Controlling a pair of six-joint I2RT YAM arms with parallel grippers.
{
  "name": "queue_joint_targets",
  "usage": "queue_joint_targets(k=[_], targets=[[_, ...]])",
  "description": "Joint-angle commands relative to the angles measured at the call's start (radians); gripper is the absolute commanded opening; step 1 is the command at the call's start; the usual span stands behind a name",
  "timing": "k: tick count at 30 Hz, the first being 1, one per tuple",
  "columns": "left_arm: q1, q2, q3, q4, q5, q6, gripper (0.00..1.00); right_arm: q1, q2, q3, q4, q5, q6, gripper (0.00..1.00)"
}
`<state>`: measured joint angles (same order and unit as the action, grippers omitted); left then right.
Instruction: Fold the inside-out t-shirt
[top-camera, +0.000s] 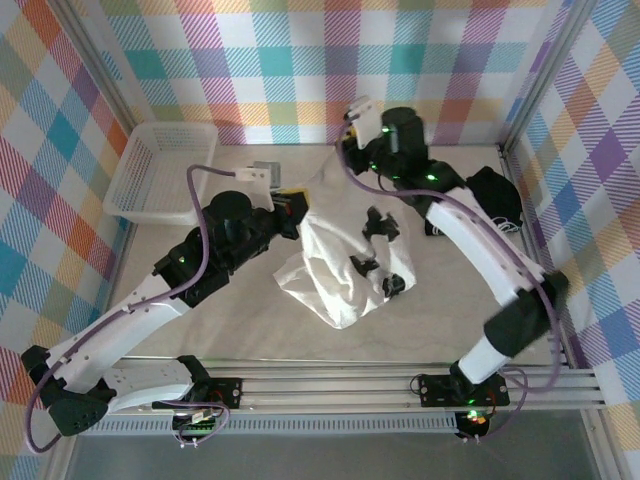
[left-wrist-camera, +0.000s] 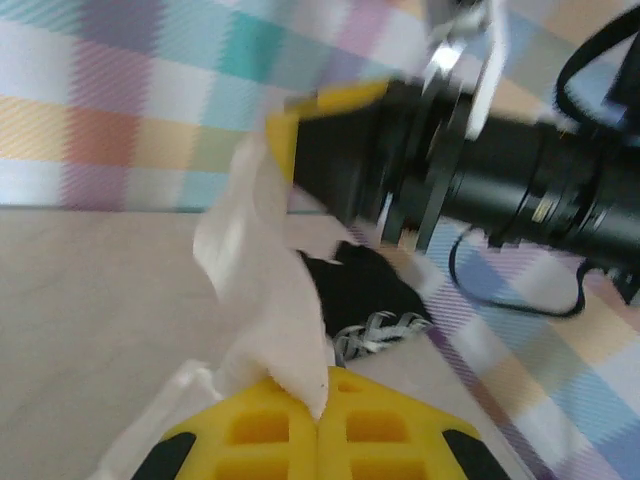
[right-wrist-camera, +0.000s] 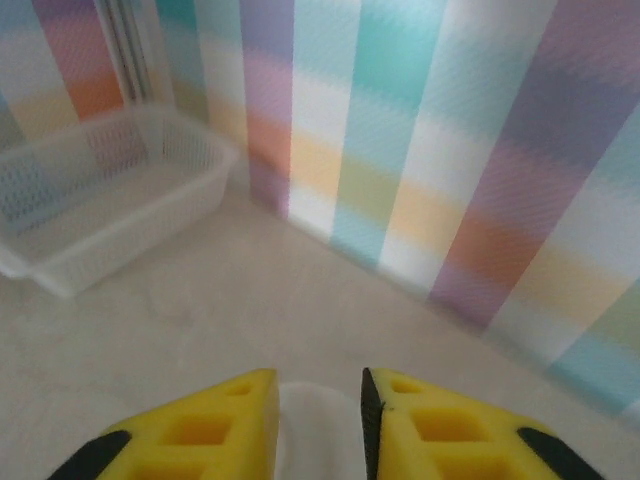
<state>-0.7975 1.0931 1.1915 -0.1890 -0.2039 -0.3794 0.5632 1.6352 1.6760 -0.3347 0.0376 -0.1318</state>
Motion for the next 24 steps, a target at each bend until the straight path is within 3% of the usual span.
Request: queue_joint_targets(k=[1,7,14,19,24], targets=[[0.045,-0.033,-0.028,0.002,-0.085,-0.069,0.00,-0.003,-0.053,-0.088,-0.066,-0.058,0.091,0.42],[0.083,-0.063,-0.061,-0.002,-0.109,-0.071,0.00,0.057,-0.308,-0.571,0.071,-0.170,0.263,0.54],[0.092,-0.054,-0.061,-0.007,-0.116,-0.063,0.00,0.279,-0.511,-0.970,0.242,-0.047,0.417,0.62],[0.094,-0.039,-0.058,-0.010,-0.118,-0.063,0.00,0.352,-0.515,-1.087,0.328,0.002,0.423,0.62],[0.094,-0.033,-0.055,-0.009,-0.116,-0.061,0.00,0.428,-0.338,-1.085,0.431,-0.007,0.393,0.63]])
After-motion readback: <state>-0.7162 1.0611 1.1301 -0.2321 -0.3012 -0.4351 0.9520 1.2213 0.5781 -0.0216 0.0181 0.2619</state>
